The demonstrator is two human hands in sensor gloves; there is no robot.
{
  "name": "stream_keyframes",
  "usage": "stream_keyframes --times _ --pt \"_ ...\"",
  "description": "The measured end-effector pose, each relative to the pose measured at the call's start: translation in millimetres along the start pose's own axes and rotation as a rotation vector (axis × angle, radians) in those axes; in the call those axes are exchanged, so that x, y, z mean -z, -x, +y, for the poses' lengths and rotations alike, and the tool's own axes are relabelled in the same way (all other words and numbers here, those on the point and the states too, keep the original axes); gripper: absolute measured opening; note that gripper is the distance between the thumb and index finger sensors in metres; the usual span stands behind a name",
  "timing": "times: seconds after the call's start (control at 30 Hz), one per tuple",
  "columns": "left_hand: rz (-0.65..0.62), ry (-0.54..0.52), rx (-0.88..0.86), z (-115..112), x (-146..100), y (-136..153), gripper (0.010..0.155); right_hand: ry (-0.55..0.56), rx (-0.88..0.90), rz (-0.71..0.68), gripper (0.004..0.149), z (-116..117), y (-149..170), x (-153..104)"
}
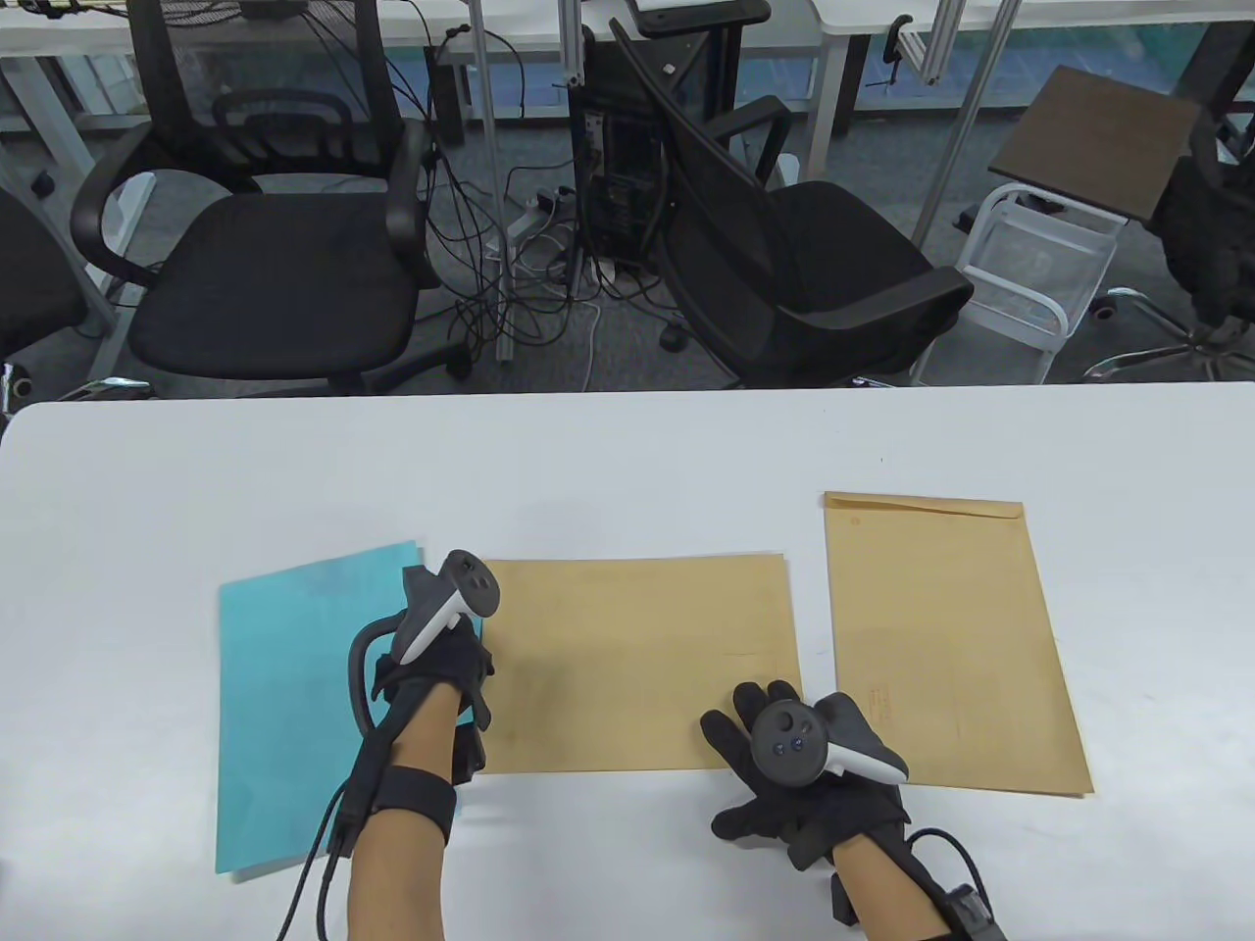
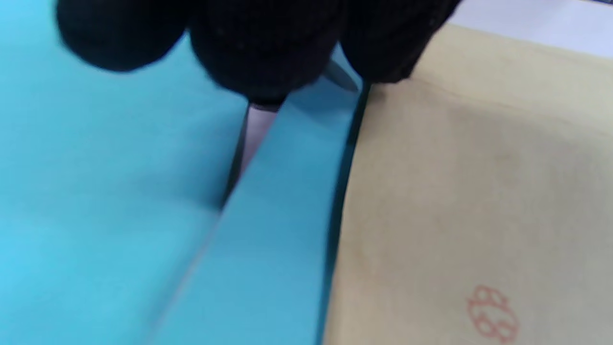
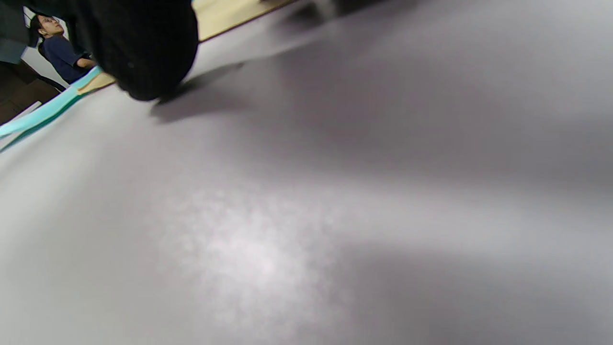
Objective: Stuff flat paper into A4 envelope
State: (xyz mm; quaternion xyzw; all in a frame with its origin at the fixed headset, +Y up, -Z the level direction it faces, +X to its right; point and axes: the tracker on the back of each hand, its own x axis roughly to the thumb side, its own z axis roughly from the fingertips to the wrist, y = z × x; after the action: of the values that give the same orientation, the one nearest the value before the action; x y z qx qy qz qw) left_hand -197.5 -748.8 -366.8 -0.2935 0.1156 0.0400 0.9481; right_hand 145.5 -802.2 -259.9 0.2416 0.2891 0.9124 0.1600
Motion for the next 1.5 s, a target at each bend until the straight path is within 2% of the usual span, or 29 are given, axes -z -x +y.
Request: stream_keyframes --times 0.07,0.17,0.4,0.53,0.67,0.83,0.9,1.0,1.13,1.2,1.27,1.4,1.5 --pt "0.008 0.057 0.049 0.2 0.5 -3.2 0.079 0.004 0.004 -0.003 0.096 0.1 0.2 0.0" --pt "-0.004 0.086 0.067 0.2 0.4 -8.5 0.086 0.006 0.009 -0.007 0.096 0.0 0.4 0.0" --pt "-0.026 0.173 0.064 0.8 0.6 -13.8 0.095 0.005 0.007 -0.01 0.096 0.2 0.4 0.2" --pt "-0.061 0.209 -0.01 2.4 0.2 -12.1 0.096 0.005 0.008 -0.012 0.097 0.2 0.1 0.2" --pt "-0.069 0.228 -0.012 2.7 0.2 -11.0 0.094 0.005 0.01 -0.011 0.097 0.2 0.2 0.3" --pt "-0.108 0.267 -0.126 3.3 0.2 -9.4 0.092 0.002 0.0 -0.007 0.097 0.7 -0.4 0.5" --pt "-0.102 0.273 -0.092 3.3 -0.8 -9.4 0.091 0.003 -0.003 -0.001 0.096 0.5 -0.5 0.5" --pt "-0.08 0.232 -0.034 6.5 -6.9 -8.3 0.088 -0.016 -0.01 0.024 0.095 -0.9 0.2 -0.1" --pt "0.011 -0.035 -0.015 15.8 -19.9 5.4 0.073 -0.012 -0.024 0.038 0.094 -0.7 -0.1 0.1" --pt "0.005 -0.032 -0.049 15.3 -23.1 11.7 0.071 -0.015 -0.033 0.041 0.094 0.2 -0.7 0.6" --pt "0.008 -0.011 -0.08 11.1 -25.2 14.1 0.075 -0.015 -0.033 0.041 0.094 0.5 -0.7 0.8" --pt "-0.023 -0.131 -0.061 -1.0 -23.0 7.9 0.076 -0.013 -0.03 0.04 0.093 0.9 -0.7 0.6" --pt "-0.019 -0.085 -0.1 -4.7 -16.5 3.8 0.08 -0.015 -0.025 0.041 0.093 0.7 -0.7 0.5"
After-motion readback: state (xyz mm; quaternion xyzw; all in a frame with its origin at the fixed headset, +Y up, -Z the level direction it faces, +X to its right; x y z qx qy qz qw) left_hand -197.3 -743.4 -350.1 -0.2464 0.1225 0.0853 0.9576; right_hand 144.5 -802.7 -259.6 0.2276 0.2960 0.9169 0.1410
